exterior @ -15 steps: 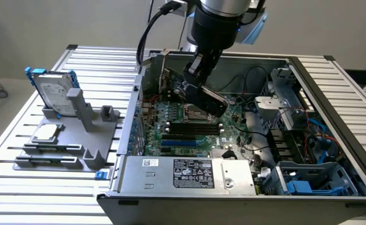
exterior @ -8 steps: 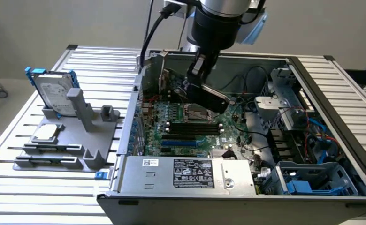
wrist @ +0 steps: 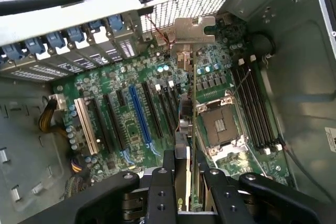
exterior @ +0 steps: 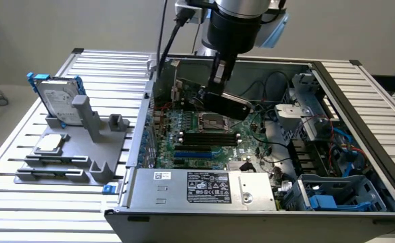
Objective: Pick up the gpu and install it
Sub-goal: 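Insert the gpu into the slot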
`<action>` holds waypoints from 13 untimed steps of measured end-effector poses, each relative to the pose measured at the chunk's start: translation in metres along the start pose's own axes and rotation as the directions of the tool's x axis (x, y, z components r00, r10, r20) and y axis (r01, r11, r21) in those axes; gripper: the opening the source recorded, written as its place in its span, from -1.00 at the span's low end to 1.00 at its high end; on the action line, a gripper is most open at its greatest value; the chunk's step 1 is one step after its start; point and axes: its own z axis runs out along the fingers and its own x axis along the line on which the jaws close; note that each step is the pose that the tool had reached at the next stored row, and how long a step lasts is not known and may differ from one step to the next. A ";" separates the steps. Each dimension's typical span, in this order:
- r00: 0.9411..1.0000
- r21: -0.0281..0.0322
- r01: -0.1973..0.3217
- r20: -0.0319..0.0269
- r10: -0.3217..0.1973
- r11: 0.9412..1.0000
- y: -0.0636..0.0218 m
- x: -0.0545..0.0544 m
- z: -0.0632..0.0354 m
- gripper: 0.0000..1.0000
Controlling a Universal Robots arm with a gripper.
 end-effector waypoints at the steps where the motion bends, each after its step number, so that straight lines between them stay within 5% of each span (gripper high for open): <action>1: 1.000 0.002 0.018 -0.001 -0.018 1.000 0.0000 0.000 0.0001 -0.48; 6: 0.994 0.009 0.109 -0.006 -0.109 0.994 -0.0001 0.000 0.0010 -0.48; 13: 0.981 0.002 0.195 -0.012 -0.195 0.981 -0.0006 0.001 0.0073 -0.48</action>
